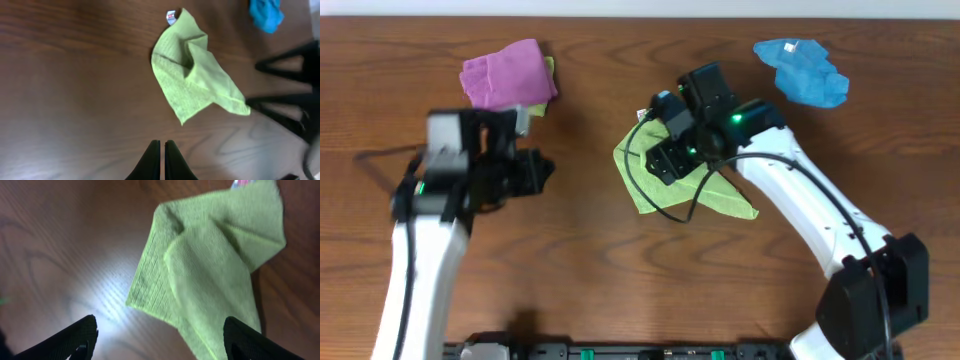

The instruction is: Fold the cloth

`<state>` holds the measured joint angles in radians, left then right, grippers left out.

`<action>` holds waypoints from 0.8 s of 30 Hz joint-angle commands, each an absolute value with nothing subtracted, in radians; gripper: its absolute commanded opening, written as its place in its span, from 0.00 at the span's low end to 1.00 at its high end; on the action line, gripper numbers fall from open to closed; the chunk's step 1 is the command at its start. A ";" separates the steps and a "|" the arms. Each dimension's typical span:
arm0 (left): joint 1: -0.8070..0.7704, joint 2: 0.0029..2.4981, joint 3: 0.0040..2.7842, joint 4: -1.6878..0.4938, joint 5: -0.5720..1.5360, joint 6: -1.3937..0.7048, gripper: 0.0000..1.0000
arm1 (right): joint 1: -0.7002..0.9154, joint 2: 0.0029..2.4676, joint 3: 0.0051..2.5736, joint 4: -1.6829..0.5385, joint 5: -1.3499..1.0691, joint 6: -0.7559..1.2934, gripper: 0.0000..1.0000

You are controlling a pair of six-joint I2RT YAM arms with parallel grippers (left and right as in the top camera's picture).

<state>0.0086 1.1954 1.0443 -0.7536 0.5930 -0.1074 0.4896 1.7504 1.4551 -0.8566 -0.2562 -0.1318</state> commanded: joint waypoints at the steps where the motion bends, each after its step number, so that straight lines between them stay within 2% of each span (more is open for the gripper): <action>1: 0.013 1.078 0.940 -0.734 0.632 -0.075 0.06 | 0.516 1.768 1.452 -0.834 -0.168 -0.123 0.80; 8: 0.013 0.926 0.758 -0.676 0.709 -0.089 0.06 | 0.602 1.885 1.457 -0.823 -0.068 -0.089 0.78; 14: 0.013 0.921 0.676 -0.643 0.767 -0.090 0.06 | 0.707 1.940 1.484 -0.806 0.095 -0.083 0.80; 24: 0.013 0.921 0.675 -0.639 0.786 -0.082 0.06 | 0.712 1.991 1.485 -0.730 0.235 -0.083 0.81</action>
<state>0.0113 0.9257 0.6804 -0.6426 0.7643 -0.0971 0.7155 1.9491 1.4654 -0.7338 0.1661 -0.0990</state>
